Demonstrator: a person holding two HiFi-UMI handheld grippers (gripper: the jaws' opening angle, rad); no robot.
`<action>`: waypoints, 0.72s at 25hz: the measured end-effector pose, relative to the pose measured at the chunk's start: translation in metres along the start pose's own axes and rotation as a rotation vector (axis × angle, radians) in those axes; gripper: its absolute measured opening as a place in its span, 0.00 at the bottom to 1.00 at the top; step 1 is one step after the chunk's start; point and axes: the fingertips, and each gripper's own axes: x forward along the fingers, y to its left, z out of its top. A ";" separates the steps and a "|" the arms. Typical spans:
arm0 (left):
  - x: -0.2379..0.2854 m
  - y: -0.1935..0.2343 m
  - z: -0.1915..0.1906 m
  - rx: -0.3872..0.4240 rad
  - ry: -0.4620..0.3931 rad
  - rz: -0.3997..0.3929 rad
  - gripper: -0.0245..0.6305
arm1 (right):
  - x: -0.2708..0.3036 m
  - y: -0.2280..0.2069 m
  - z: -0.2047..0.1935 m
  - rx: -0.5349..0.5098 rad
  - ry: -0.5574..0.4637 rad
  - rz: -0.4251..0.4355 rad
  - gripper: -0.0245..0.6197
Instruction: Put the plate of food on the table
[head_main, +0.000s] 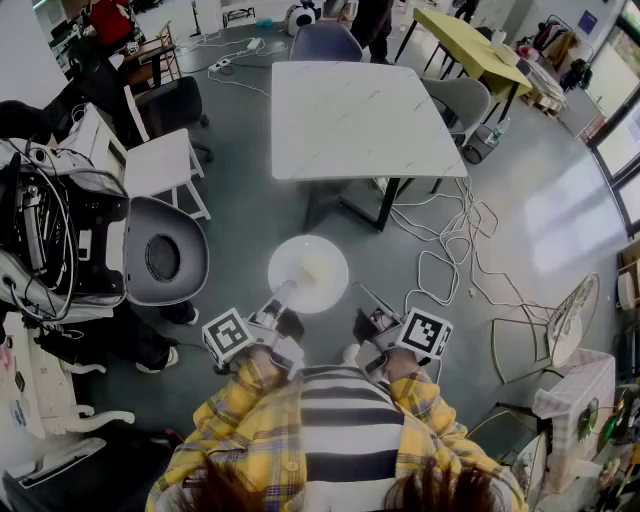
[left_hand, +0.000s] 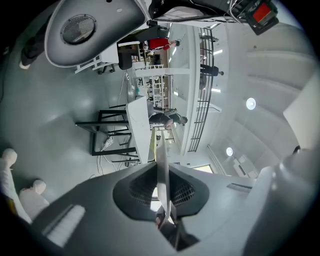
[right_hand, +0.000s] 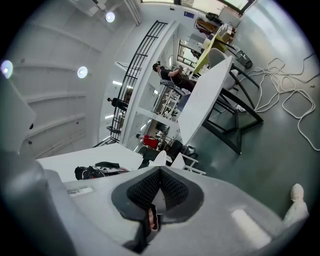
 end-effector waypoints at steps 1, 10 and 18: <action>-0.003 0.005 -0.002 -0.003 0.005 0.022 0.07 | -0.002 -0.002 -0.002 0.018 -0.002 -0.013 0.04; -0.008 0.003 -0.005 -0.016 0.009 0.027 0.07 | -0.011 -0.006 -0.008 0.043 -0.003 -0.069 0.04; -0.009 -0.002 -0.005 -0.006 0.012 0.013 0.07 | -0.010 0.006 -0.006 0.015 -0.012 -0.021 0.03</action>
